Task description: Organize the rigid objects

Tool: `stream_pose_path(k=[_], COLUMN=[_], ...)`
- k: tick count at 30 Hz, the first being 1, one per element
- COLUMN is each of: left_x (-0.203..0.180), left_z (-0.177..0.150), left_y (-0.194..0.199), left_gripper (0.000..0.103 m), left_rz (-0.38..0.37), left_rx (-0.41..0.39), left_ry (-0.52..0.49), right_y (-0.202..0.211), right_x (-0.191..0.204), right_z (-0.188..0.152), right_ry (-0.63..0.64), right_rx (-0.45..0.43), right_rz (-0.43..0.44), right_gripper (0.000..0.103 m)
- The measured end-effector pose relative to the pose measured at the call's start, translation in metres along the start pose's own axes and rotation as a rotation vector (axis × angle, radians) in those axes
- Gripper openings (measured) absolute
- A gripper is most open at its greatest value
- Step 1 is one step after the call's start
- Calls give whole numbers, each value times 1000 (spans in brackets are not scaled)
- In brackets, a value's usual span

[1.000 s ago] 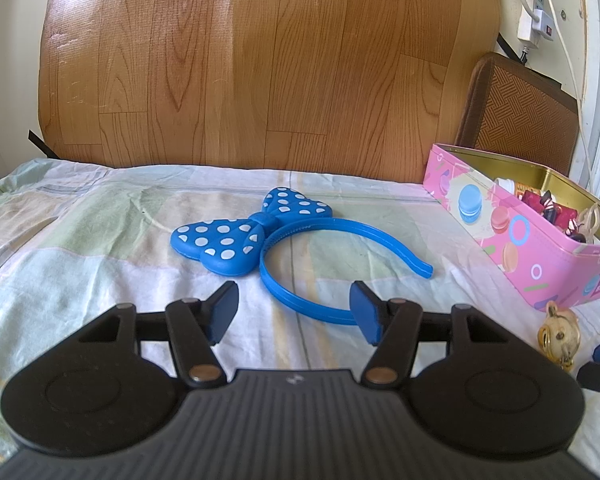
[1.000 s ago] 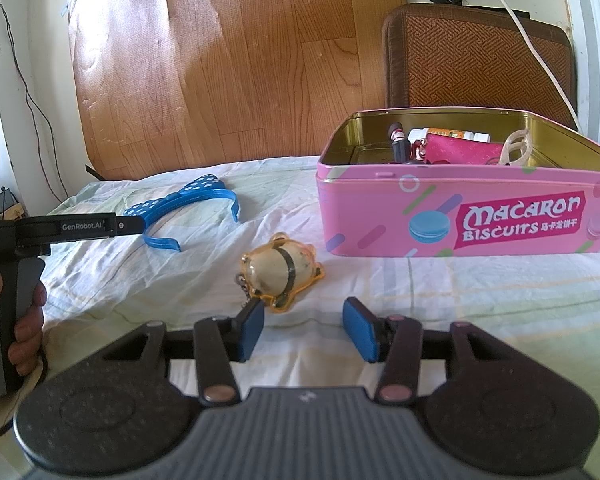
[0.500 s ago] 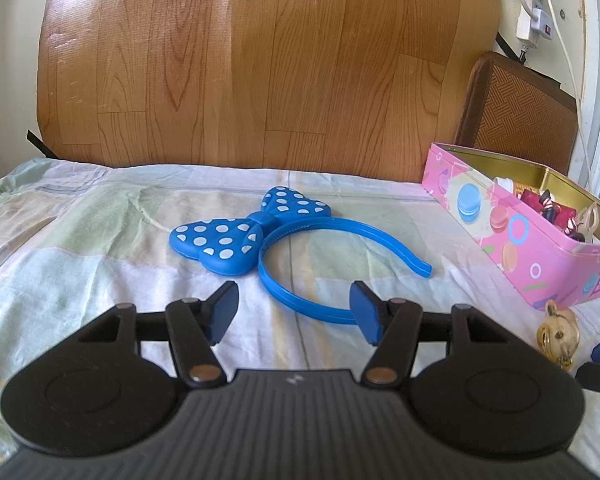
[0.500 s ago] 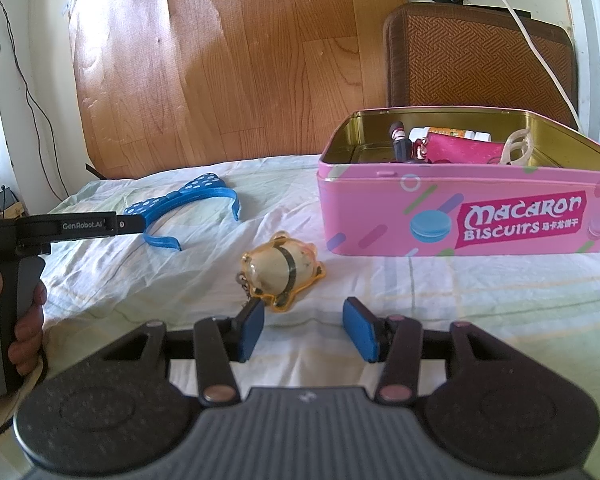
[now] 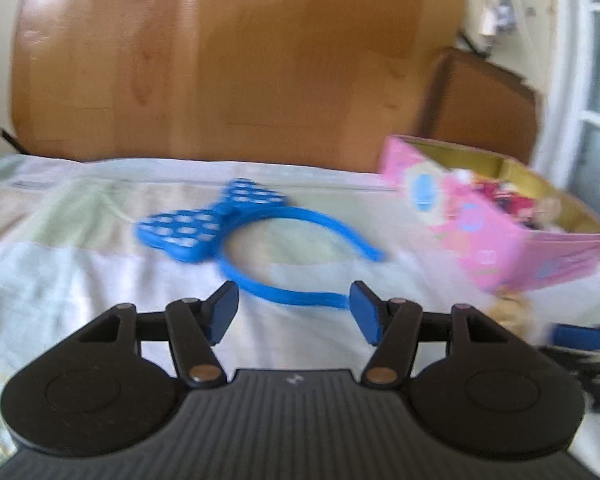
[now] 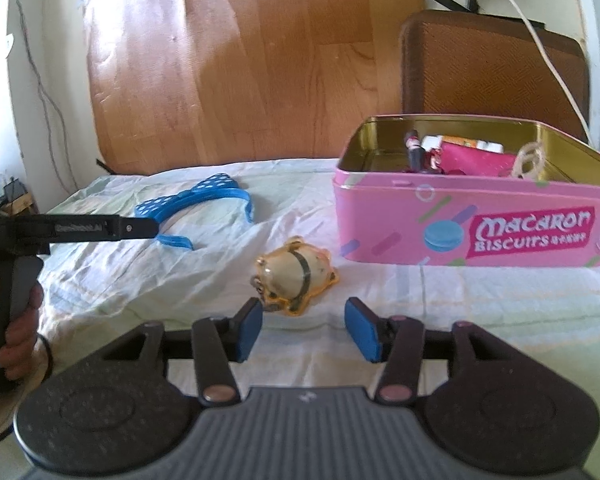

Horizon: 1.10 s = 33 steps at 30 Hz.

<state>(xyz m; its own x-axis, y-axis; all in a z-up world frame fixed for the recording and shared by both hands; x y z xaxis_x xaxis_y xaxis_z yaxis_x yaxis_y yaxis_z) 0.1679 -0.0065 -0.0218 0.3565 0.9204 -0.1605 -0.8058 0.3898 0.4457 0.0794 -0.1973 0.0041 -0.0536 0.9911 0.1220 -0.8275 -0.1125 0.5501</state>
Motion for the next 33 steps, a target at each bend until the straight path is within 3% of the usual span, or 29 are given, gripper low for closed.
stream_pose_path(k=[6,10,14,15,16,17,20,24,27,33], left_x=[-43,-76,-103,-106,-108,-110,-119,-149,-176,-224], left_z=[7,7,-7,-11,-13,-13,-1,35,63,84], left_y=[-6,-28,-58,-65,-68,-69,-54,-25,-35,-112], left_gripper=[64,64,62,50,40,38,38,39,39,38], left_rz=[-291,-403,-451,-466,-453,-425,-443,-477,-505,-545], left_rx=[117,187,291,312,300,292,275,160,113,192], left_ry=[116,105,83,94,100,87,86,11,-36,-34], right_y=[-9,-20,-33,-36,-37,-35,-19,24,34,0], right_x=[4,8,7,8,8,7,4,-4,-29,-108], right_z=[11,15,18,18,17,17,18,43,67,86], right_ry=[48,113,125,131,141,146,128,171,147,-4], right_rx=[13,41,78,81,80,67,24,-147,-218,-146], right_rz=[30,24,51,56,55,47,65,17,-18,-85], right_gripper=[58,59,57,48,47,47,46,47,47,47])
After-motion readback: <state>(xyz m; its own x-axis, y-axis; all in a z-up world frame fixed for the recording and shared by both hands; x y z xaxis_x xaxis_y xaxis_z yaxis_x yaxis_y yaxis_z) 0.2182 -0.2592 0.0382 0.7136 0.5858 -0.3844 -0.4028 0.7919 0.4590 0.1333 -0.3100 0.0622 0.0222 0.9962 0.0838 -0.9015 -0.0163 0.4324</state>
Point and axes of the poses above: each gripper's, at about its wrist camera, not at the fingertips, and y roughly against the way its jaws point, x to its left, z to its top, the point moved 6 cm from there along -y, roughly the way its jaws point, and after that the axes turned 2 degrees about -z, right-handed, at the moved point
